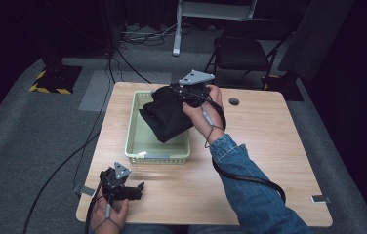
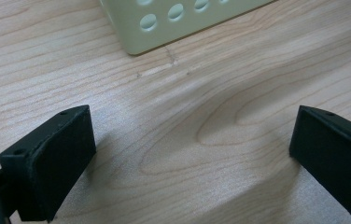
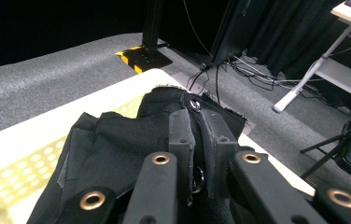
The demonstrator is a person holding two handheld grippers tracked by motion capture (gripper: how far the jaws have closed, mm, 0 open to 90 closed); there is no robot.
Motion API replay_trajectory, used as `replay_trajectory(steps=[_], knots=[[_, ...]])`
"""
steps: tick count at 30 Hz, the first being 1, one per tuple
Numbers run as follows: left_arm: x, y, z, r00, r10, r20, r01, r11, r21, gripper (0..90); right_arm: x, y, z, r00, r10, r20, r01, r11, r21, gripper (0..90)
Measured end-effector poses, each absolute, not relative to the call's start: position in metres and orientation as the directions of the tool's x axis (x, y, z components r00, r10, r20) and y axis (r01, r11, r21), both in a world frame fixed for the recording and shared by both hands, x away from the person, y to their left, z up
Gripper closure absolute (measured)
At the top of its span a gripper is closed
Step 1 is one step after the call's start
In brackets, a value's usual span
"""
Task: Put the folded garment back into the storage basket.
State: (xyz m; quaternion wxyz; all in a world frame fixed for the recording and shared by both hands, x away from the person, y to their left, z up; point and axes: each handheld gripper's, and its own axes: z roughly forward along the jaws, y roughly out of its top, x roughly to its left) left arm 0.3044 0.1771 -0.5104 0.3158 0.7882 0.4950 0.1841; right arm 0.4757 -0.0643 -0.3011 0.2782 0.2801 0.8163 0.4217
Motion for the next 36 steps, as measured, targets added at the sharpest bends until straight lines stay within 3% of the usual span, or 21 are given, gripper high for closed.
replay_trajectory(steps=[28,29,32,33,36], knots=[[0.304,0.177,-0.51,0.445,0.895,-0.021,0.665,-0.314,0.678,0.3,0.48,-0.022,-0.338,-0.726,0.654,-0.213,0.24,0.531,0.813,83.3],[0.304,0.177,-0.51,0.444,0.896,-0.022,0.665,-0.313,0.678,0.3,0.481,-0.022,-0.34,-0.731,0.648,-0.212,0.239,0.536,0.81,81.1],[0.304,0.177,-0.51,0.444,0.896,-0.024,0.666,-0.312,0.678,0.3,0.485,-0.018,-0.348,-0.78,0.619,-0.097,0.299,0.503,0.811,43.0],[0.304,0.177,-0.51,0.444,0.896,-0.024,0.666,-0.312,0.678,0.3,0.485,-0.018,-0.348,-0.779,0.622,-0.077,0.296,0.473,0.83,36.2],[0.304,0.177,-0.51,0.444,0.896,-0.024,0.666,-0.312,0.678,0.4,0.482,-0.018,-0.343,-0.788,0.611,-0.083,0.276,0.469,0.839,32.4]])
